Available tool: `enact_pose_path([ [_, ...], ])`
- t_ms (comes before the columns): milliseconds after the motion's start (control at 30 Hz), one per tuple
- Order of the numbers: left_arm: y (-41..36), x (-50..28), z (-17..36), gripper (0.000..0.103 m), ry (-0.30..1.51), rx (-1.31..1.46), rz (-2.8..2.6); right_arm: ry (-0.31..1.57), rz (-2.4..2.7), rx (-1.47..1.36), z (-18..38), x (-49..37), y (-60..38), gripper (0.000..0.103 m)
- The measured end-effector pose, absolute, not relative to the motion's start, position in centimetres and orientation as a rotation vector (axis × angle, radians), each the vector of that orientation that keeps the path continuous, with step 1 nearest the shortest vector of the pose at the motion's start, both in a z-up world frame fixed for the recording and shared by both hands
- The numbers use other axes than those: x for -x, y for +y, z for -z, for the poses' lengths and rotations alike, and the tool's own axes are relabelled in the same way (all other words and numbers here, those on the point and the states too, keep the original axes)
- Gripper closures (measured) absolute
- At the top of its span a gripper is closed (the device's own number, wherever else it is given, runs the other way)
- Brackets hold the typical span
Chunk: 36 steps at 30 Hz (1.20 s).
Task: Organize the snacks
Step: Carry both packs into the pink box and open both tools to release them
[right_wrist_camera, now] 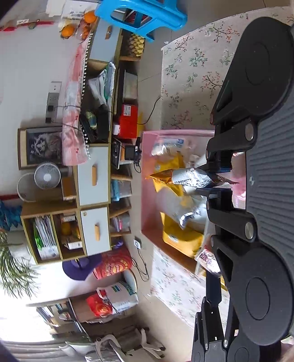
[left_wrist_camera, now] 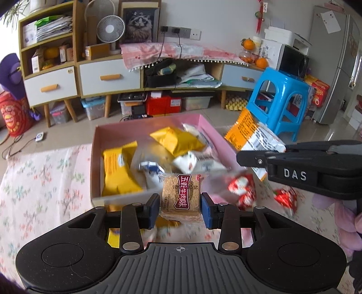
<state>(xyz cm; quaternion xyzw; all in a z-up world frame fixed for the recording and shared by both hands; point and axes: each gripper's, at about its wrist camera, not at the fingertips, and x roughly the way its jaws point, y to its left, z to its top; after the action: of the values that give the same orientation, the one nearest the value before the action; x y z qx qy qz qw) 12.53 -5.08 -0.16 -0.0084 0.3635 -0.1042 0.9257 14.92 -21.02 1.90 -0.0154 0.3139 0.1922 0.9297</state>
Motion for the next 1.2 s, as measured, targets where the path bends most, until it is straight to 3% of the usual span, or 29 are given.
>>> enact_pose_path([
  [500,-5.0,-23.0,2.9,0.067,0.803,-0.023,0.109,0.711,-0.394,0.13,1.1,-20.3,-20.7,0.103],
  [933,-6.0,-26.7,4.6,0.066,0.814,-0.083,0.061,0.739,-0.395,0.14,2.4,-21.8,-20.6,0.102],
  [1033,-6.1,-26.7,4.5,0.064,0.799,-0.095,0.061,0.737,-0.39,0.135,2.5,-21.8,-20.5,0.099],
  [1100,-6.1,-26.7,4.4,0.061,0.794,-0.102,0.064,0.73,-0.375,0.136,2.4,-21.8,-20.6,0.09],
  [1133,-6.1,-26.7,4.3,0.055,0.796,-0.1,0.064,0.726,-0.368,0.134,2.3,-21.9,-20.6,0.078],
  [1200,-6.0,-26.6,4.1,0.052,0.793,-0.096,0.06,0.72,-0.375,0.12,2.1,-21.8,-20.8,0.074],
])
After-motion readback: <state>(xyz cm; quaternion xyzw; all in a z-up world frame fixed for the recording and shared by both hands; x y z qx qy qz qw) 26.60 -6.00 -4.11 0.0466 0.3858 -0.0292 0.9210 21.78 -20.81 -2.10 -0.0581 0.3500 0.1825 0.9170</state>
